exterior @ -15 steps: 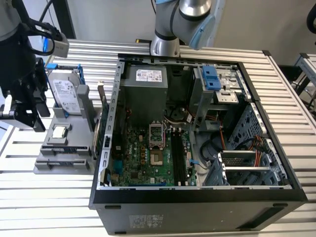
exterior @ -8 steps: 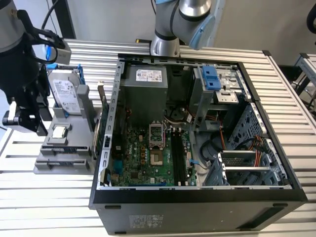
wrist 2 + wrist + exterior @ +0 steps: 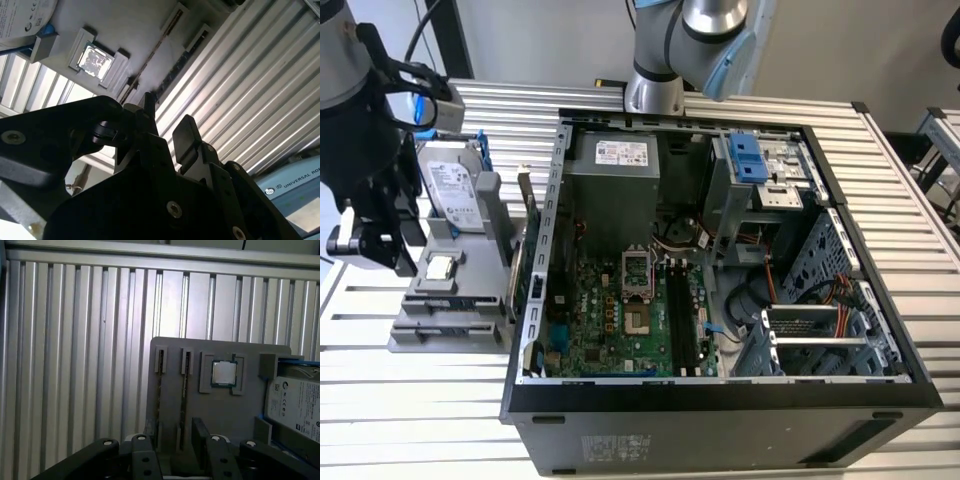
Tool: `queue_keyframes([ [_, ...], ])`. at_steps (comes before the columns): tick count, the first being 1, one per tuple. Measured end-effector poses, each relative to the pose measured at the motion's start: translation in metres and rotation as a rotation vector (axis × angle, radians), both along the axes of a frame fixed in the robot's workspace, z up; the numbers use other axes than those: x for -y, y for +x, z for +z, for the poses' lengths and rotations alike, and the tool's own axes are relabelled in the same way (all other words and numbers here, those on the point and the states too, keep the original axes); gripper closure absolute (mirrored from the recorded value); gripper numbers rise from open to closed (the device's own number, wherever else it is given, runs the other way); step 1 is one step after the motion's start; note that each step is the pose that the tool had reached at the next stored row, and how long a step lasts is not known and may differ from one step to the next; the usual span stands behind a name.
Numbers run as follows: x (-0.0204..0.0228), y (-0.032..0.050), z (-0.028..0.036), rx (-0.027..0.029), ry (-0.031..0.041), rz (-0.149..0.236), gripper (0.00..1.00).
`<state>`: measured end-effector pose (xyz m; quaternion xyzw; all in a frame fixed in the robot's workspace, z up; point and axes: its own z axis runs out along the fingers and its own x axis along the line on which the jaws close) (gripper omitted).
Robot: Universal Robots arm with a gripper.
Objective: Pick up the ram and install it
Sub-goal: 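Pick up the ram and move it above insertion slot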
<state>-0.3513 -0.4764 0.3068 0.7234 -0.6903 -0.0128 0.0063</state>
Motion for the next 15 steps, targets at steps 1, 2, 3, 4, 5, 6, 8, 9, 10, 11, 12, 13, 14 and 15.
queue_keyframes([
  [1, 0.0, 0.0, -0.0007, -0.0001, -0.0001, 0.0, 0.0],
  [2, 0.0, 0.0, -0.0015, -0.0003, -0.0002, 0.0, 0.0],
  [3, 0.0, 0.0, -0.0028, -0.0002, -0.0002, 0.0, 0.0],
  [4, 0.0, 0.0, -0.004, -0.0003, -0.0002, 0.0, 0.0],
  [5, 0.0, 0.0, -0.0053, -0.0003, -0.0003, 0.0, 0.0],
  [6, 0.0, 0.0, -0.0111, -0.0005, -0.0004, 0.0, 0.0],
  [8, 0.0, 0.0, -0.0117, -0.0004, -0.0003, 0.0, 0.0],
  [9, 0.0, 0.0, -0.0119, -0.0003, -0.0003, 0.0, 0.0],
  [10, 0.0, 0.0, -0.0121, -0.0003, -0.0003, 0.0, 0.0],
  [11, 0.0, 0.0, -0.0124, -0.0003, -0.0003, 0.0, 0.0],
  [12, 0.0, 0.0, -0.0125, -0.0003, -0.0002, 0.0, 0.0],
  [13, 0.0, 0.0, -0.0125, -0.0005, -0.0004, 0.0, 0.0],
  [14, 0.0, 0.0, -0.0127, -0.0004, -0.0003, 0.0, 0.0],
  [15, 0.0, 0.0, -0.013, -0.0003, -0.0002, 0.0, 0.0],
])
